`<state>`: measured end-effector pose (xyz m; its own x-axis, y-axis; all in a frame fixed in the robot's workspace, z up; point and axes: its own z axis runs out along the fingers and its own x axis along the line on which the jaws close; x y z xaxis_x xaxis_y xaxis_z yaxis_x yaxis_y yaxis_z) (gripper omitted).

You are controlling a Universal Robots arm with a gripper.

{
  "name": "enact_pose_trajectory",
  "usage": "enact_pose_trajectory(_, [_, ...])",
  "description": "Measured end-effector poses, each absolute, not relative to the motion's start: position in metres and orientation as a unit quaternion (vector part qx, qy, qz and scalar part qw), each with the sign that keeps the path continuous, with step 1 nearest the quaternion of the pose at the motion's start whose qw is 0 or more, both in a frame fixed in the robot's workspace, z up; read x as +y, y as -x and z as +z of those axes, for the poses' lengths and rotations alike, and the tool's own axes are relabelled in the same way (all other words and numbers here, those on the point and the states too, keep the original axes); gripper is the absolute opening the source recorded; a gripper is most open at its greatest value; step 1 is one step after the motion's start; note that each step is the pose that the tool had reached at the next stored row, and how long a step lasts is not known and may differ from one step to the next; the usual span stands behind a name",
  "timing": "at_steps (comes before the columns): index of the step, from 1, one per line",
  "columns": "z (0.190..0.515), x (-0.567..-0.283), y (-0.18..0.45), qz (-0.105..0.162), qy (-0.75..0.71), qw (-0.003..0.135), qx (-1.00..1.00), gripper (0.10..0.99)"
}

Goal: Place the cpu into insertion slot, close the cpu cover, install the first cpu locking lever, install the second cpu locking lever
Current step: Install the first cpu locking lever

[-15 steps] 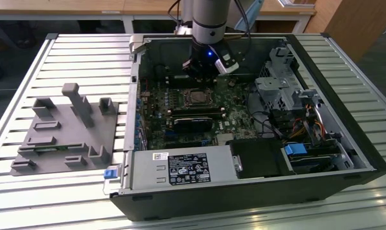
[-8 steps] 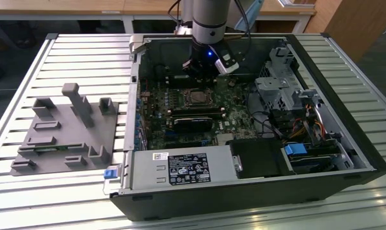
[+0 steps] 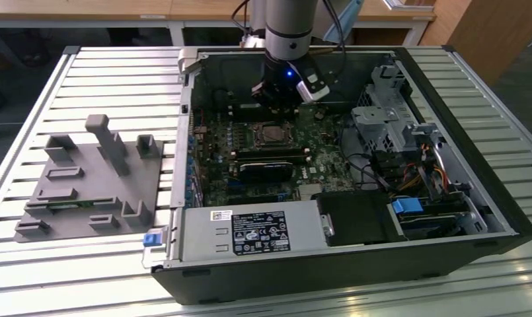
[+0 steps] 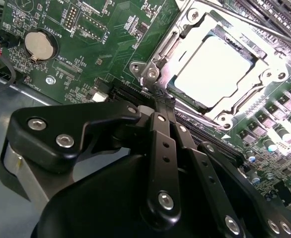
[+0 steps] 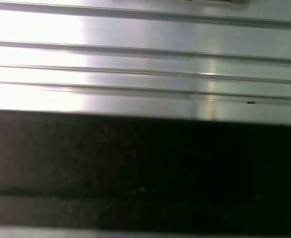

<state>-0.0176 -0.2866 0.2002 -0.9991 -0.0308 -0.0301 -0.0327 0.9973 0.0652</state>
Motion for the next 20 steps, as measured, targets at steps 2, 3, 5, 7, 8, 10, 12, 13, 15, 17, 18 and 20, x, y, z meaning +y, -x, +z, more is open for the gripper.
enact_pose_trajectory(2, [0.1997,-0.2866,0.0174,0.031,0.016,0.014,0.999,0.106])
enact_pose_trajectory(3, [0.1996,-0.2866,0.0174,0.031,0.016,0.014,0.999,0.106])
enact_pose_trajectory(5, [0.1993,-0.2866,0.0174,0.028,0.016,0.014,0.999,0.106])
enact_pose_trajectory(7, [0.1992,-0.2867,0.0173,0.027,0.016,0.014,0.999,0.106])
enact_pose_trajectory(8, [0.1992,-0.2866,0.0173,0.027,0.016,0.014,0.999,0.106])
enact_pose_trajectory(10, [0.1992,-0.2866,0.0173,0.027,0.015,0.014,0.999,0.106])
enact_pose_trajectory(12, [0.1989,-0.2866,0.0173,0.026,0.015,0.014,0.999,0.106])
enact_pose_trajectory(13, [0.1987,-0.2866,0.0173,0.025,0.015,0.014,0.999,0.106])
enact_pose_trajectory(15, [0.1984,-0.2866,0.0173,0.024,0.015,0.014,0.999,0.106])
enact_pose_trajectory(17, [0.1983,-0.2866,0.0173,0.023,0.015,0.014,1.000,0.106])
enact_pose_trajectory(18, [0.1983,-0.2866,0.0173,0.023,0.015,0.014,1.000,0.106])
enact_pose_trajectory(20, [0.1983,-0.2866,0.0173,0.023,0.015,0.014,1.000,0.106])
